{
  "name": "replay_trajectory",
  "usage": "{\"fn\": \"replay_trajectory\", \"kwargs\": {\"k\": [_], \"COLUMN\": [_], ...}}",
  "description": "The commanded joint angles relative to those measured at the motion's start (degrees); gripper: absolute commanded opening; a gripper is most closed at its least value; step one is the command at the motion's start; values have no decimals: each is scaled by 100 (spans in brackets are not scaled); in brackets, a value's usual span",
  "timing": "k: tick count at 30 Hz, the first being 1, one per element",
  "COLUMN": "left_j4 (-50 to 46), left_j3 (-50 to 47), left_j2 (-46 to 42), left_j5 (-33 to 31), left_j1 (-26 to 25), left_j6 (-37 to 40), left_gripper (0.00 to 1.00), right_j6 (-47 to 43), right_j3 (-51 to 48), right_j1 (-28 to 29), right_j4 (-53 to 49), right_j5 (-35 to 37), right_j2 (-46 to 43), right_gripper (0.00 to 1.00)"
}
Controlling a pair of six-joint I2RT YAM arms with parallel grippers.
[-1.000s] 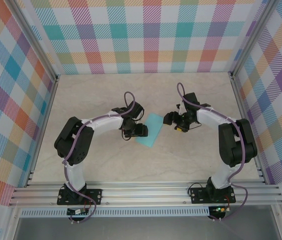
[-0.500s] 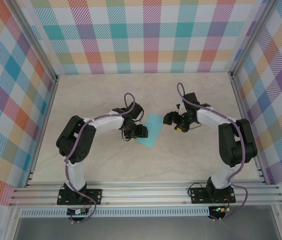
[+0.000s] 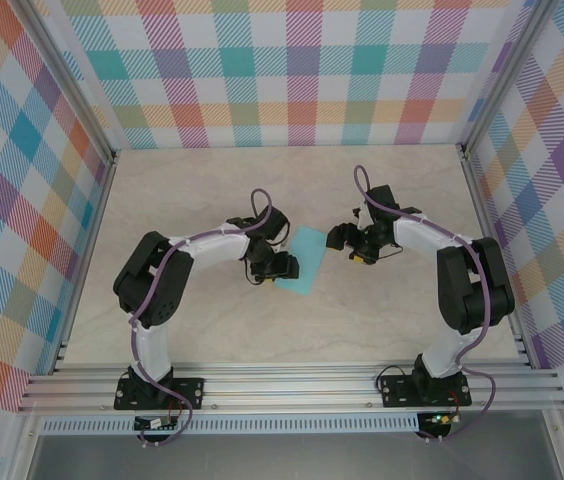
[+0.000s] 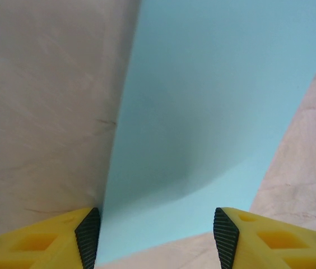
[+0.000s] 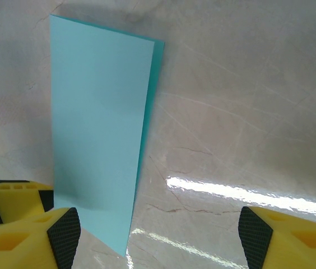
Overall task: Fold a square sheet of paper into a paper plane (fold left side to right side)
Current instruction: Pick up the square sheet of paper from the center of the table.
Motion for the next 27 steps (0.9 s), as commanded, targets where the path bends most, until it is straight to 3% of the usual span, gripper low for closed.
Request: {"fn": "replay_trajectory", "kwargs": {"k": [1, 8, 19, 27], "left_j4": [-132, -70, -18, 66], "left_j3": [-60, 37, 109, 102], "left_j2": [-160, -181, -287, -390], "left_j5": [484, 618, -176, -379], "left_j1": [-205, -391, -383, -371], "left_j6": [-194, -273, -479, -643], "left_gripper": [57, 57, 50, 27], "right_j6": [-15, 36, 57, 14], "right_j3": [-43, -53, -52, -96], "right_j1": [21, 16, 12, 18], "right_j4": [66, 151, 187, 148], "right_j5": [-90, -211, -268, -219], "right_j2": [14, 73, 80, 16], "right_gripper": [77, 75, 71, 67]}}
